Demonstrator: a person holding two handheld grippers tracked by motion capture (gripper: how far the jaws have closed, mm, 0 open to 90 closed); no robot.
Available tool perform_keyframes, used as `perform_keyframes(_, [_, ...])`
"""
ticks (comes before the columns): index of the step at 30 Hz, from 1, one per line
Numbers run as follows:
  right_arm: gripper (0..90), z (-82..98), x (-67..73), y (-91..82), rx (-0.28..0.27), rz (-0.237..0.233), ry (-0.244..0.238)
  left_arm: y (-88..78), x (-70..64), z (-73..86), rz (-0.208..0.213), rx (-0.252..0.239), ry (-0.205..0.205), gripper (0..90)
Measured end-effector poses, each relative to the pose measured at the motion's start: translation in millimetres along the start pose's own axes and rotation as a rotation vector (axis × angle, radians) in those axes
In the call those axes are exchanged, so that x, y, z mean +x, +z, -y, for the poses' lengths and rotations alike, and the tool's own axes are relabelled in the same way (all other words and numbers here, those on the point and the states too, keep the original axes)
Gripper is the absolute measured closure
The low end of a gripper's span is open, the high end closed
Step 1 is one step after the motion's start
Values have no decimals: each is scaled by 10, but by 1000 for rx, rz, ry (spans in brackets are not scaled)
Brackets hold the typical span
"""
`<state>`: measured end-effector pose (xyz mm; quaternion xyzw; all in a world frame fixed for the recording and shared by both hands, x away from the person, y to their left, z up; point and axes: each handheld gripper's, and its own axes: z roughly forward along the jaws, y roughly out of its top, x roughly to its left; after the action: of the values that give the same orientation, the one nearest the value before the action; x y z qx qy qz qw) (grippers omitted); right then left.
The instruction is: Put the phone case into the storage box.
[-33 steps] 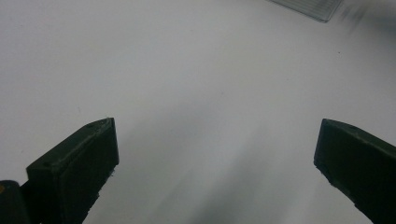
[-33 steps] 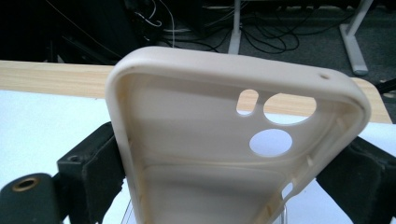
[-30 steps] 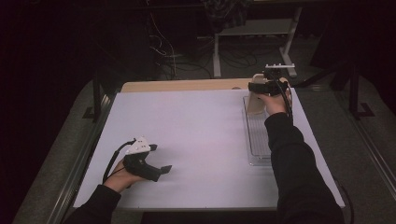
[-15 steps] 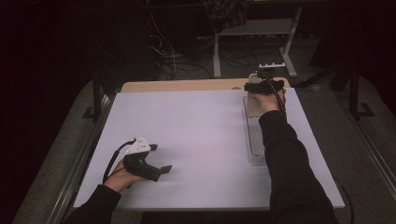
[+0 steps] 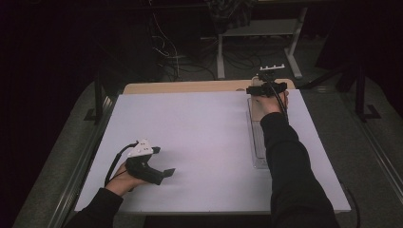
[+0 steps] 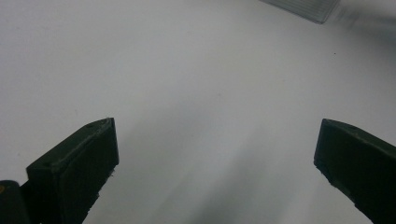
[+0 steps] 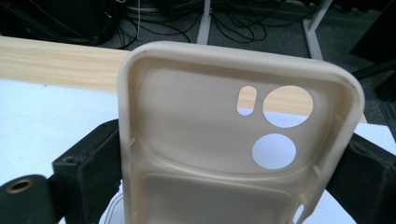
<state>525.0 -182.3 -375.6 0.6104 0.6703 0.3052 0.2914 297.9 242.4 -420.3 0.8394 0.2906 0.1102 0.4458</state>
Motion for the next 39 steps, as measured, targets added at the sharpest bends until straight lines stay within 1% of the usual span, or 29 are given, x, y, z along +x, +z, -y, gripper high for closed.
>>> perform_keyframes(5, [61, 8, 9, 24, 16, 2, 5, 2, 1, -3, 0, 5, 8, 0])
perform_keyframes(7, [60, 14, 3, 40, 17, 2, -1, 1, 0, -4, 1, 5, 8, 0])
perform_keyframes(10, [52, 23, -2, 49, 29, -5, 10, 0, 1, -4, 1, 5, 8, 0])
perform_keyframes(12, [46, 28, -10, 56, 32, -9, 1, -1, 0, -3, 1, 3, 5, 0])
perform_keyframes(17, [30, 33, 3, 68, 39, -18, 5, -4, -2, -5, 1, 3, 4, 0])
perform_keyframes(20, [21, 37, 3, 72, 37, -16, -14, -4, -3, -5, 1, 3, 4, 0])
perform_keyframes(23, [12, 36, 2, 67, 35, -18, -16, -5, -3, -5, 0, 2, 2, 0])
perform_keyframes(27, [6, 26, -6, 46, 27, -13, -6, -5, -5, -5, -1, -1, -3, 0])
perform_keyframes(29, [0, 20, -17, 23, 23, -12, -16, -4, -5, -4, -1, 0, -3, 0])
perform_keyframes(37, [0, -15, -41, -110, 3, -38, -19, -9, 1, 0, -7, -2, -3, 0])
perform_keyframes(39, [0, -20, -50, -149, 0, -42, -20, -11, 1, 4, -8, -1, -10, 0])
